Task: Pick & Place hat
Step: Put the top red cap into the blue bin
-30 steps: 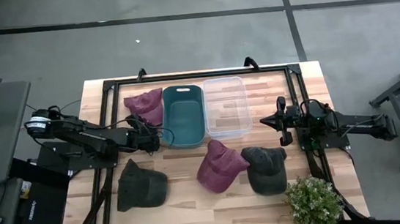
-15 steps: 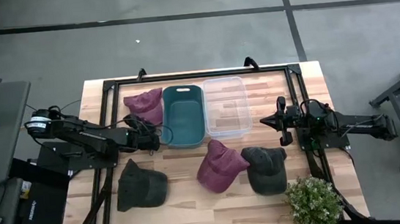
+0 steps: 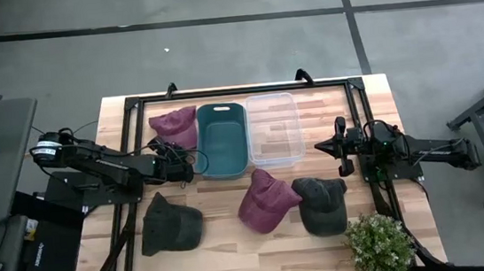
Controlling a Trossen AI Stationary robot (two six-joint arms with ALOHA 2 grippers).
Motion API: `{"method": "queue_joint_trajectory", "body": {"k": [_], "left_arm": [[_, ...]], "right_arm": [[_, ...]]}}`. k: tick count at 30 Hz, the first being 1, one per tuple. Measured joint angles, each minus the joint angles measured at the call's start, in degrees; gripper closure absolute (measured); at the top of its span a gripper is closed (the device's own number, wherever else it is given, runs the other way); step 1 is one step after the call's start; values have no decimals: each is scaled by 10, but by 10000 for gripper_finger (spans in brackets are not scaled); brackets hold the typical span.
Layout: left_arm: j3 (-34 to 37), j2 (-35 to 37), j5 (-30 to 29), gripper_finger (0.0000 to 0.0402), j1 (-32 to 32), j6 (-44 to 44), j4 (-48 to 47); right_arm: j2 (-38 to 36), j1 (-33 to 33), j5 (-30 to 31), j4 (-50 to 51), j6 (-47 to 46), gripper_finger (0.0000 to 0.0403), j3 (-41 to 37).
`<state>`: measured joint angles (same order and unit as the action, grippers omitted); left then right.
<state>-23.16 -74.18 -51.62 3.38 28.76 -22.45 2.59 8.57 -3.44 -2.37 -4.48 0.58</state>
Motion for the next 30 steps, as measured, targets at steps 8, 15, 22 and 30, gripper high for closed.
{"method": "queue_joint_trajectory", "body": {"k": [8,15,22,30], "left_arm": [[0,0,-8,299,0,22,0],[0,0,-16,345,0,28,-2],[-1,1,-19,392,0,27,-2],[-1,1,-24,400,0,30,-2]], "right_arm": [[0,0,0,0,0,402,0],[0,0,0,0,0,402,0],[0,0,0,0,0,402,0],[0,0,0,0,0,402,0]]}}
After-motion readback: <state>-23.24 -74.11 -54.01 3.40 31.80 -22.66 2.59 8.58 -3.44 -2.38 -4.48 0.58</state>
